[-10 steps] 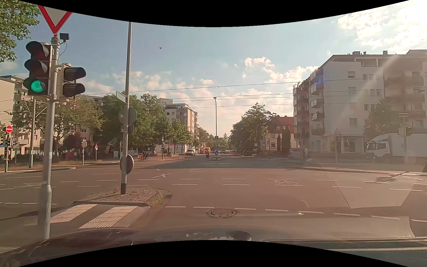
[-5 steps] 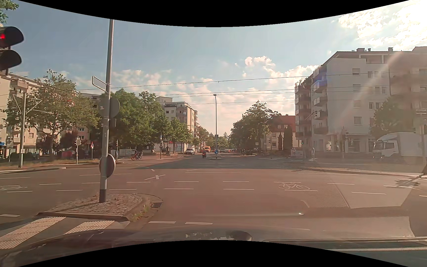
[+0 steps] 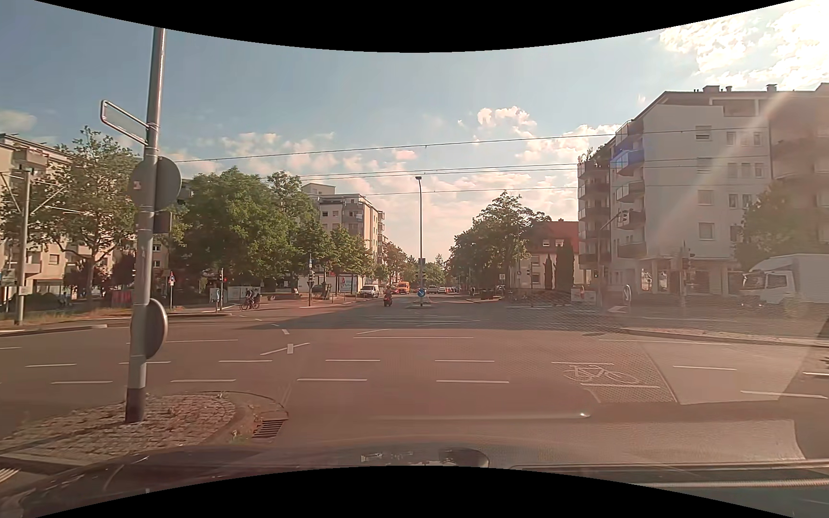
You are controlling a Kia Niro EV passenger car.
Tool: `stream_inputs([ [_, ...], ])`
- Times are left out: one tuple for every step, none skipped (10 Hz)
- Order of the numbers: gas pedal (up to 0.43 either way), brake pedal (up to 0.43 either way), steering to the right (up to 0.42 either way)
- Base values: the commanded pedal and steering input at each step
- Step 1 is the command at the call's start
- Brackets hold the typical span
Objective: Follow the waypoints while adhering to traffic rules and regulations
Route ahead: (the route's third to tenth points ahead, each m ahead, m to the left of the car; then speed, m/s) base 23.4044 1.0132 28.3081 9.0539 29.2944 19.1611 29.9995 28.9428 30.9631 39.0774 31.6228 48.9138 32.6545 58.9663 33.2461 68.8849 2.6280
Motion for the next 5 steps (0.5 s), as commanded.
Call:
stream_inputs([
  [0.0,0.0,-0.023],
  [0.0,0.0,-0.026],
  [0.008,0.0,-0.03],
  [0.02,0.0,-0.035],
  [0.028,0.0,-0.039],
])
